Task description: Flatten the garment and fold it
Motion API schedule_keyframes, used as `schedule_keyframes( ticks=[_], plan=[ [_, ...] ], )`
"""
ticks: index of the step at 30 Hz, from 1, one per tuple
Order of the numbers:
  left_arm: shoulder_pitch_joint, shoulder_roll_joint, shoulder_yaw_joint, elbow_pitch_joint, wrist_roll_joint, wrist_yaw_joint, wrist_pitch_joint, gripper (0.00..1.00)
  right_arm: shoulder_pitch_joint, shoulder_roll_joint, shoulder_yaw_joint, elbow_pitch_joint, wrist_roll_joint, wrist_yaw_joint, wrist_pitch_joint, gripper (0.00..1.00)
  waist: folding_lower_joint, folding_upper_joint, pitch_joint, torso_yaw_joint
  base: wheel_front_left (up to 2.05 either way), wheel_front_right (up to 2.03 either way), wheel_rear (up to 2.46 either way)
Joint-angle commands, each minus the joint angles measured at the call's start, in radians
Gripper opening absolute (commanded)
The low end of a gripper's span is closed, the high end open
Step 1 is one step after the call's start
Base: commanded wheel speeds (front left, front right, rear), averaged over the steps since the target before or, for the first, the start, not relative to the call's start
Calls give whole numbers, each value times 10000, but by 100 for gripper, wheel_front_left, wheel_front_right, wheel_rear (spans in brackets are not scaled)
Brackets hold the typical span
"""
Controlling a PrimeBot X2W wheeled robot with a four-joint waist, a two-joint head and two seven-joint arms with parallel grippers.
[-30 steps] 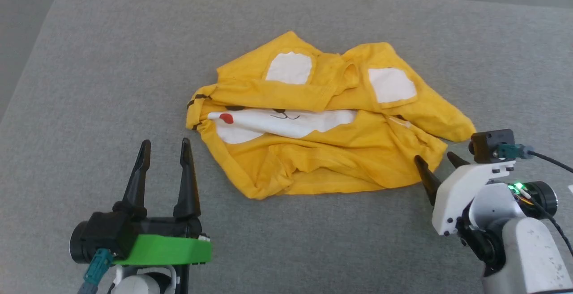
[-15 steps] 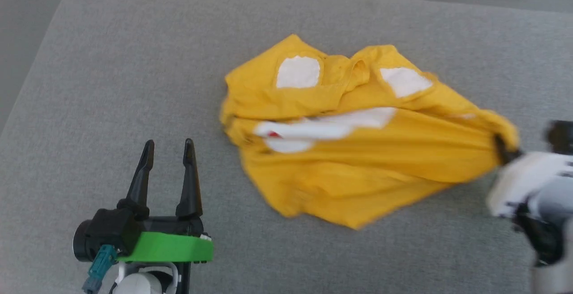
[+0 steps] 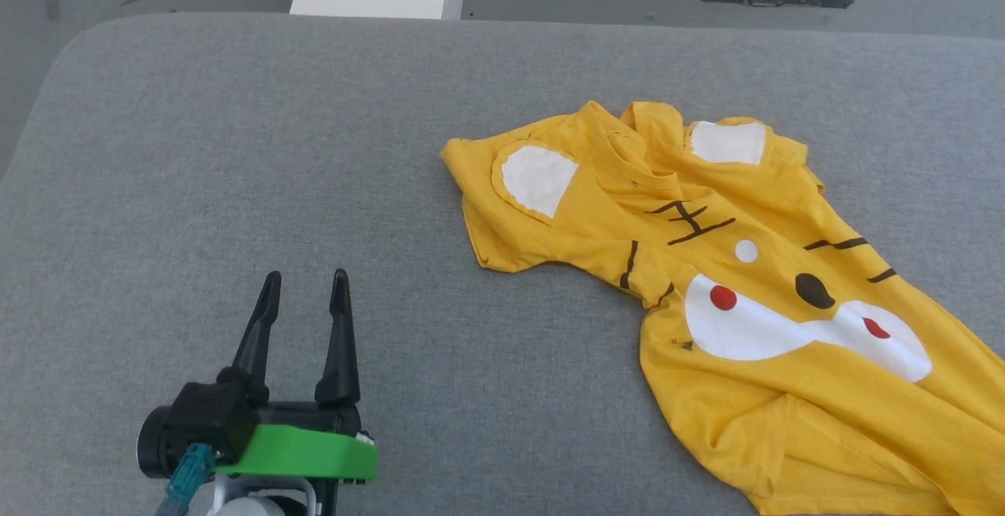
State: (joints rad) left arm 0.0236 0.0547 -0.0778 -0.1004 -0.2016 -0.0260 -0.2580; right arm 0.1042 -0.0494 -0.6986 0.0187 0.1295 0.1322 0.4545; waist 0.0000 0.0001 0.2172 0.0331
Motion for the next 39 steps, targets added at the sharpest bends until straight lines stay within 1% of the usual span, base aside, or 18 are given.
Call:
schedule_keyframes(
  ticks=[1,2,4,6,11,15,19,25,28,30,33,36,39],
  plan=[
    [81,-44,-9,66,123,-63,-38,100,-71,-8,194,100,-176,-15,-356,45,0,-1,-109,-102,0,0,0],
    [80,-44,-19,95,134,-77,-38,100,-157,-8,323,157,-234,-15,-558,100,0,-1,-144,-123,0,0,0],
    [80,-44,-38,159,166,-116,-38,100,-458,-8,689,173,-107,-15,-970,100,0,-1,-247,-154,0,0,0],
    [81,-44,-54,202,201,-145,-38,100,-788,-8,1080,-112,47,-15,-1490,100,0,-1,-371,-162,0,0,0],
    [97,-45,-105,121,269,-201,-38,100,-1266,-8,2180,-1499,217,-15,-3168,100,0,-1,-532,-90,0,0,0],
    [189,-45,-114,-22,284,-205,-38,100,-996,-8,3143,-2324,-133,-15,-4488,100,0,-1,-540,7,0,0,0],
    [412,-45,-97,-179,224,-56,-38,100,-442,-8,3779,-2393,-242,-15,-5322,100,0,-1,-553,80,0,0,0],
    [633,-45,-161,-128,483,-29,-38,100,10,-8,4245,-2048,27,-15,-5627,100,0,-1,-498,27,0,0,0],
    [365,26,-269,30,506,-144,41,100,-47,-8,4215,-2052,90,-15,-5649,100,0,-1,-378,-42,0,0,0],
    [-47,143,-417,150,558,-269,398,100,-115,-8,4171,-2102,89,-15,-5628,100,0,-1,-259,-62,0,0,0],
    [-910,366,-724,531,685,-466,1357,100,-254,-8,4145,-2212,86,-15,-5567,100,0,-1,-16,-119,0,0,0],
    [-1838,385,-966,1038,632,-582,2409,100,-418,-8,4151,-2263,140,-15,-5497,100,0,-1,272,-210,0,0,0],
    [-2681,359,-1213,1515,596,-664,3202,100,-568,-8,4201,-2274,184,-15,-5437,100,0,-1,593,-312,0,0,0]
  ],
)
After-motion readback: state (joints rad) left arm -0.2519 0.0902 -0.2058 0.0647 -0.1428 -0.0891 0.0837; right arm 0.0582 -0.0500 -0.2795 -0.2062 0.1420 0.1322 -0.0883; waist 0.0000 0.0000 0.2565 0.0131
